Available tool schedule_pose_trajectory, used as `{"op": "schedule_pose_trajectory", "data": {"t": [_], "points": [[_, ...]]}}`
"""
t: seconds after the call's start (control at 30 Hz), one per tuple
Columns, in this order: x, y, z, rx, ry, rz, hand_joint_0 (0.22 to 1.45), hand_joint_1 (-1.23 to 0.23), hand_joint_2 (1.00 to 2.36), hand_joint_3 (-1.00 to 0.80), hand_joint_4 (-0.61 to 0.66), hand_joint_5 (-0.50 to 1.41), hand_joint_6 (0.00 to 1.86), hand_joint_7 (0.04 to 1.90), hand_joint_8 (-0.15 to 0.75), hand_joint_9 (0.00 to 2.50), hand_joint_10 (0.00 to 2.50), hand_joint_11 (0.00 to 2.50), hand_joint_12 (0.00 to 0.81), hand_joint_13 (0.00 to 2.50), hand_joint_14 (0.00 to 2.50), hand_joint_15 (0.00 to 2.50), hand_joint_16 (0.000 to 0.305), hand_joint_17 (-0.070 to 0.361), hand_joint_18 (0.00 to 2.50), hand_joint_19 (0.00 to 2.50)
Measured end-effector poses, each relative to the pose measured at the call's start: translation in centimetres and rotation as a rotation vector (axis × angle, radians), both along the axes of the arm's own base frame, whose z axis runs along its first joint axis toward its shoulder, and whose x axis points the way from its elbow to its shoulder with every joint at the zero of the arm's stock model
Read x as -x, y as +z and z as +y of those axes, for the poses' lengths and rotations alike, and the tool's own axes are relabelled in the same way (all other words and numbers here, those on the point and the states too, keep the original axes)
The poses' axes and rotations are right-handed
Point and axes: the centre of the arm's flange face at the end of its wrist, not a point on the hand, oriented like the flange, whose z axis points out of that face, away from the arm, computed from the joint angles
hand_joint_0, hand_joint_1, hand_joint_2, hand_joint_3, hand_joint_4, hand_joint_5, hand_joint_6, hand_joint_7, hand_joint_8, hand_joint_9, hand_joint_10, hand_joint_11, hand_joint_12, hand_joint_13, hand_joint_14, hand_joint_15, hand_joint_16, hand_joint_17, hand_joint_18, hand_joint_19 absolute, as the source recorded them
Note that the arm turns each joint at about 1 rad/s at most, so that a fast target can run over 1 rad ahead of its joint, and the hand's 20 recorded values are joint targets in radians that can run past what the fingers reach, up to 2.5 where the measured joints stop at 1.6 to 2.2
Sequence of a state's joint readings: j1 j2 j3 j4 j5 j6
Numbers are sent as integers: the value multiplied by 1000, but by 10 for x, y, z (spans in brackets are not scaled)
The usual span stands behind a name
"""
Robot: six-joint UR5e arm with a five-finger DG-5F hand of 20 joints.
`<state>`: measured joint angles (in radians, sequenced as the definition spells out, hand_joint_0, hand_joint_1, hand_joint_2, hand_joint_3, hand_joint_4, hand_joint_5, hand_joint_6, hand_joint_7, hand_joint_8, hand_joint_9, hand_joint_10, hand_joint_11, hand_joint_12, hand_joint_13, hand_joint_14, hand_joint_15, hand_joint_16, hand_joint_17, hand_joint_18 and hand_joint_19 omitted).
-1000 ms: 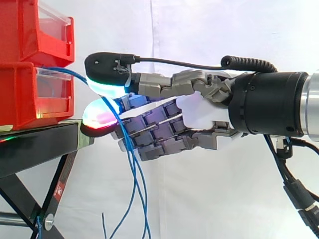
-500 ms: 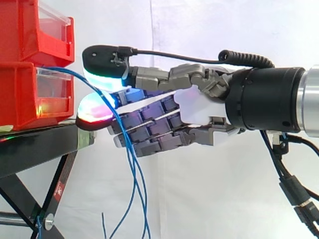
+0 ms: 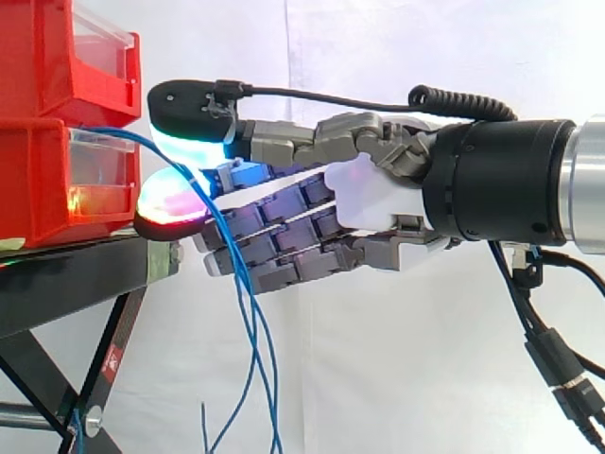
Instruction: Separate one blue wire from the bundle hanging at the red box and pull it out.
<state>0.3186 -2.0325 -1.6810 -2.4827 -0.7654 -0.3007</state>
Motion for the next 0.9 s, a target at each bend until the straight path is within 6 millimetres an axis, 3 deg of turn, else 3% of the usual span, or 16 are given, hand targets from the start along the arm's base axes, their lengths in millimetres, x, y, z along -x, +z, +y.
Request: {"op": "schedule_pose_trajectory", "data": {"t": [0.43, 0.9], "points": [[0, 0, 0, 0, 1, 1, 607, -738, 1016, -273, 194, -181, 861, 817, 319, 311, 0, 0, 388, 230, 3, 141, 55, 123, 302, 63], [0, 0, 1, -1, 1, 1, 604, -711, 1016, -264, 188, -180, 869, 820, 324, 344, 0, 29, 388, 239, 4, 141, 55, 123, 304, 79]]}}
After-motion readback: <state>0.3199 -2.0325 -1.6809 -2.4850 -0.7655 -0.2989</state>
